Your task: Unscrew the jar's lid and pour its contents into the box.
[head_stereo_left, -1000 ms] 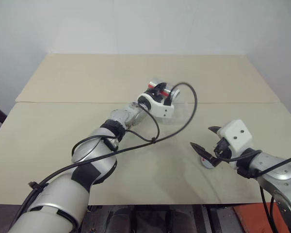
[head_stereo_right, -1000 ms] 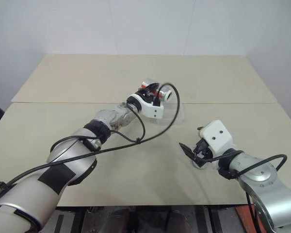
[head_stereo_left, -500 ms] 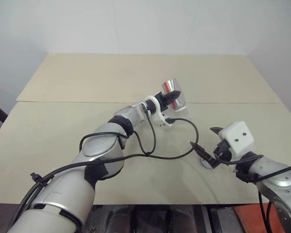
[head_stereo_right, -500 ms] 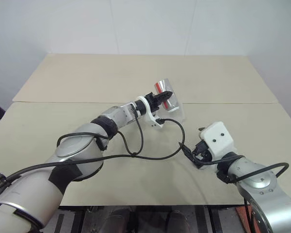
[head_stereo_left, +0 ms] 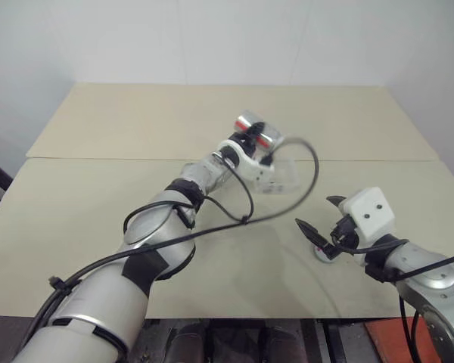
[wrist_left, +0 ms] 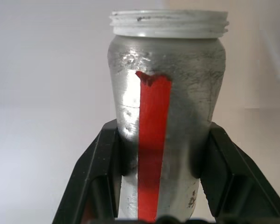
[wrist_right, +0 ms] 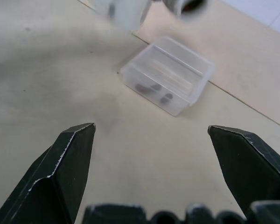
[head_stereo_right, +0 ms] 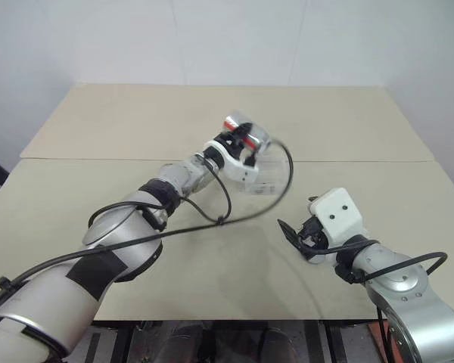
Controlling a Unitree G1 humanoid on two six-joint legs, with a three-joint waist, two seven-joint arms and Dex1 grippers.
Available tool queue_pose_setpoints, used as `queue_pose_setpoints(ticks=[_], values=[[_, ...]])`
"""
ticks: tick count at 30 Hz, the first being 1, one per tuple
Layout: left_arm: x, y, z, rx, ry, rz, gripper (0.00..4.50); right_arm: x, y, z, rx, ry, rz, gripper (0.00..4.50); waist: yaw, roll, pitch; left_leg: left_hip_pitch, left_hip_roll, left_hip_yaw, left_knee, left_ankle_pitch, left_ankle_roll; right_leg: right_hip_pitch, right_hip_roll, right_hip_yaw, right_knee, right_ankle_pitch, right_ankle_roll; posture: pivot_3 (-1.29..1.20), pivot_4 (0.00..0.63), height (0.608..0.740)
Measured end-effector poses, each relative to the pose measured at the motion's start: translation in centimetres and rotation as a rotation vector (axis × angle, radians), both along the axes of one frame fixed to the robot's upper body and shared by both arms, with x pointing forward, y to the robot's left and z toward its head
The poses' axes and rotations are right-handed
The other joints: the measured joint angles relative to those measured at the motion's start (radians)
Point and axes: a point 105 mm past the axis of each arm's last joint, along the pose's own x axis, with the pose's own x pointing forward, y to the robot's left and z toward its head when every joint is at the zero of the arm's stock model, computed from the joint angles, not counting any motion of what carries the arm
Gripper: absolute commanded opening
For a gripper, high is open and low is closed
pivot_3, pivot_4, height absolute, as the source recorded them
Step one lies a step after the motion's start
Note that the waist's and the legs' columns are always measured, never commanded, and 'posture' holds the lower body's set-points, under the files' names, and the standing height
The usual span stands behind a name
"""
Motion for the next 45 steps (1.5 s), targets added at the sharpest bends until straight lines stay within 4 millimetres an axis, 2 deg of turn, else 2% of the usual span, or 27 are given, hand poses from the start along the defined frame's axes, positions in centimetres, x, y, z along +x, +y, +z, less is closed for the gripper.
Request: queue_pose_setpoints(ticks=[3, 6, 9, 12, 14, 20, 24, 27, 28, 34, 40, 45], values=[[0.6, 1.8, -0.5, -0.388, 0.276, 0.029, 1.92, 0.0, 0.0, 0.0, -0.001, 0.0, 0.0, 4.49, -0.006, 0.0, 0.0, 0.0, -0.001, 0.0, 0.0, 0.0, 0.0, 0.0, 0.0, 0.0, 0.0, 0.0, 0.0, 0.0, 0.15, 0.74], [0.6, 2.9, -0.7, -0.678, 0.437, -0.016, 1.92, 0.0, 0.1, -0.1, -0.001, 0.005, 0.006, 4.49, -0.014, 0.0, 0.0, 0.002, -0.002, 0.0, 0.0, 0.0, -0.001, 0.001, 0.0, 0.0, 0.001, 0.0, 0.0, 0.0, 0.15, 0.74], [0.1, 4.2, -1.3, -0.824, 0.507, -0.088, 1.92, 0.0, 0.3, -0.3, -0.006, 0.014, 0.017, 4.49, -0.021, 0.001, -0.001, 0.004, -0.002, 0.0, 0.0, 0.001, -0.001, 0.003, 0.0, 0.0, 0.001, 0.0, 0.0, 0.0, 0.15, 0.74], [-1.2, 5.3, -3.0, -0.9, 0.534, -0.153, 1.92, 0.1, 0.3, -0.7, -0.016, 0.034, 0.027, 4.49, -0.025, 0.001, -0.001, 0.005, -0.002, 0.0, 0.0, 0.001, -0.001, 0.004, 0.0, 0.0, 0.001, 0.0, 0.0, 0.0, 0.15, 0.74], [-2.0, 5.9, -4.3, -0.934, 0.572, -0.164, 1.92, 0.4, 0.2, -1.0, -0.023, 0.045, 0.025, 4.49, -0.024, 0.001, -0.001, 0.005, -0.002, 0.0, 0.001, 0.001, -0.002, 0.004, 0.0, 0.0, 0.002, 0.0, 0.0, 0.0, 0.15, 0.74], [-4.2, 7.1, -5.4, -1.001, 0.565, -0.195, 1.92, 0.9, 0.6, -1.1, -0.04, 0.04, 0.057, 4.49, -0.019, 0.001, -0.001, 0.005, -0.001, -0.001, 0.001, 0.001, -0.002, 0.005, 0.0, 0.001, 0.002, 0.0, 0.0, 0.0, 0.15, 0.74], [-5.2, 7.5, -7.2, -1.023, 0.587, -0.175, 1.92, 1.2, 0.6, -1.5, -0.058, 0.054, 0.066, 4.49, -0.018, 0.002, -0.001, 0.006, -0.002, -0.001, 0.001, 0.001, -0.002, 0.005, 0.0, 0.0, 0.002, 0.0, 0.0, 0.0, 0.15, 0.74], [-5.4, 7.6, -7.4, -1.031, 0.583, -0.172, 1.92, 1.3, 0.5, -1.4, -0.065, 0.042, 0.063, 4.49, -0.018, 0.002, -0.001, 0.007, -0.002, -0.001, 0.001, 0.001, -0.002, 0.006, 0.0, 0.001, 0.002, 0.0, 0.0, 0.0, 0.15, 0.74], [-5.4, 7.6, -7.5, -1.038, 0.578, -0.171, 2.64, 1.3, 0.5, -1.4, -0.066, 0.042, 0.064, 4.5, -0.019, 0.002, -0.001, 0.007, -0.002, -0.001, 0.001, 0.001, -0.002, 0.007, 0.0, 0.001, 0.002, 0.0, 0.0, 0.0, 0.15, 0.74], [-5.6, 7.6, -8.1, -1.057, 0.572, -0.162, 4.46, 1.3, 0.5, -1.4, -0.073, 0.043, 0.07, 4.5, -0.018, 0.002, -0.001, 0.007, -0.002, -0.001, 0.001, 0.001, -0.002, 0.006, 0.0, 0.001, 0.002, 0.0, -0.001, 0.0, 0.15, 0.74], [-6.0, 7.7, -8.5, -1.06, 0.57, -0.151, 4.46, 1.2, 0.6, -1.6, -0.062, 0.045, 0.07, 4.5, -0.019, 0.002, -0.001, 0.007, -0.001, -0.001, 0.001, 0.001, -0.002, 0.006, 0.0, 0.001, 0.002, 0.0, -0.001, 0.0, 0.15, 0.74], [-7.7, 8.4, -8.8, -1.014, 0.54, -0.149, 4.46, 1.2, 0.5, -1.5, -0.059, 0.043, 0.071, 4.5, -0.021, 0.002, -0.001, 0.007, 0.0, -0.001, 0.0, 0.001, -0.002, 0.006, 0.0, 0.001, 0.002, 0.0, -0.001, 0.0, 0.15, 0.74]])
